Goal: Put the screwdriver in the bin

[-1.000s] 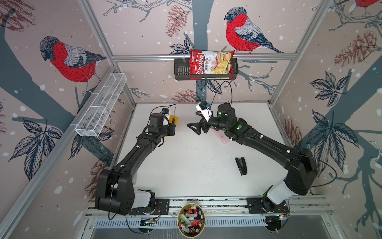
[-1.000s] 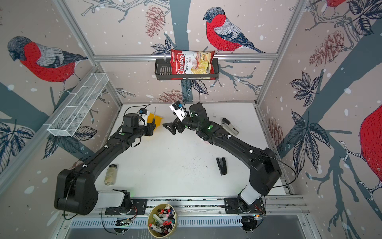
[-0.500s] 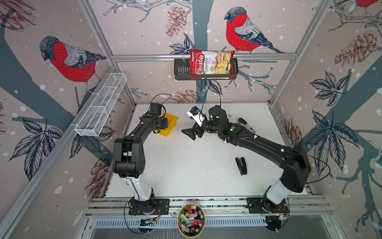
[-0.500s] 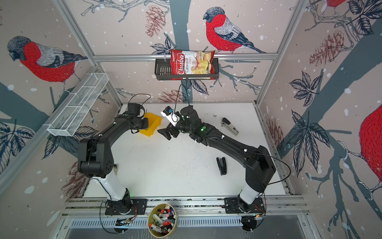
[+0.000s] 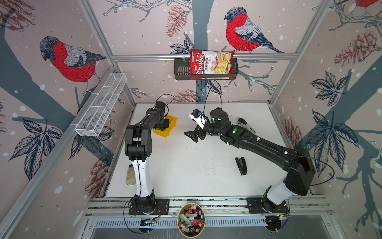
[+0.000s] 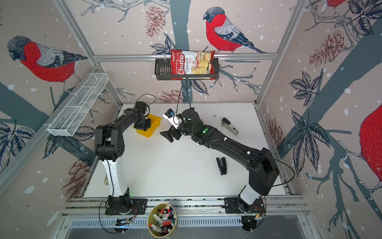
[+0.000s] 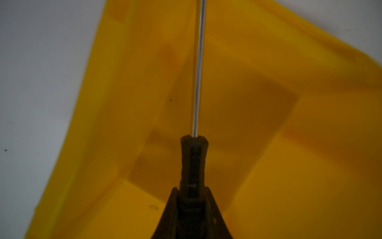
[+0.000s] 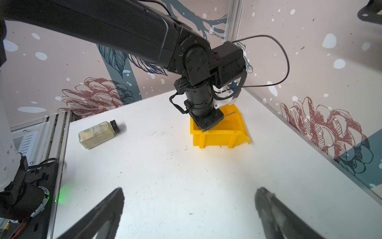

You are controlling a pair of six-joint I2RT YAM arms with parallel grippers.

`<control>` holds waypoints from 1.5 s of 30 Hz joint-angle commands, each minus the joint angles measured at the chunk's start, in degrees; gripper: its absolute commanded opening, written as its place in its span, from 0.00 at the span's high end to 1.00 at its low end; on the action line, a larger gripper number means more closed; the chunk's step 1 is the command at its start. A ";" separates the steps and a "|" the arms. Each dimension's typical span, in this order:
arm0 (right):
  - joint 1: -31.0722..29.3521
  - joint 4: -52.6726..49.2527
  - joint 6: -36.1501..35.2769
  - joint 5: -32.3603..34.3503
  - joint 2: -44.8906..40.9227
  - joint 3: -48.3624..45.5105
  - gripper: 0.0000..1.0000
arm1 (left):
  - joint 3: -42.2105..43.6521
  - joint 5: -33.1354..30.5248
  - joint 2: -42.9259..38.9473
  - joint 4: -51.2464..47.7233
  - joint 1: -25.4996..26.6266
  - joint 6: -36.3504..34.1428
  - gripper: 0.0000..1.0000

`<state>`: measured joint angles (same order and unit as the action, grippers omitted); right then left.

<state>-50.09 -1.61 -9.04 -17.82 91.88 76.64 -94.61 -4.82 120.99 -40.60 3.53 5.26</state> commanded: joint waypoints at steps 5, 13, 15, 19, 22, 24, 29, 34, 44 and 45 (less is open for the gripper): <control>-0.10 0.55 -0.56 0.66 -0.86 -0.56 0.00 | -0.49 -0.85 2.17 -2.04 -0.10 -0.69 0.93; -0.02 0.20 -0.67 0.82 -1.19 -0.70 0.00 | -0.78 -1.11 2.20 -2.41 -0.10 -0.19 0.86; -0.01 0.27 -0.61 0.81 -1.25 -0.65 0.00 | -0.84 -1.50 1.59 -2.44 -0.10 -0.16 0.81; 0.05 0.44 -0.58 0.66 -1.09 -0.49 0.00 | -1.36 -1.98 0.31 -2.52 -0.10 0.10 0.68; -0.01 0.51 -0.61 0.60 -0.98 -0.40 0.00 | -1.80 -2.13 -0.38 -2.75 -0.10 0.20 0.61; -0.01 0.53 -0.57 0.60 -0.99 -0.33 0.00 | -2.16 -2.14 -0.82 -2.97 -0.10 0.19 0.58; 0.15 0.55 0.14 0.73 -1.60 -0.67 0.00 | -2.60 -2.13 -3.08 -2.94 -0.01 0.37 0.50; 0.75 1.80 1.67 1.24 -2.70 -2.04 0.00 | -0.80 -1.33 -7.69 -1.33 0.29 0.78 0.32; 5.65 8.24 12.39 6.14 -5.82 -6.50 0.00 | 13.15 5.04 -23.45 12.12 1.78 0.80 0.09; 6.46 9.23 13.21 5.91 -6.44 -7.43 0.00 | 15.44 5.57 -25.59 14.76 1.99 0.81 0.07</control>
<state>-44.66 2.76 -0.14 -12.58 86.59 70.54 -82.17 -1.72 98.74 -33.15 5.15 6.02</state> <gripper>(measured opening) 0.996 0.919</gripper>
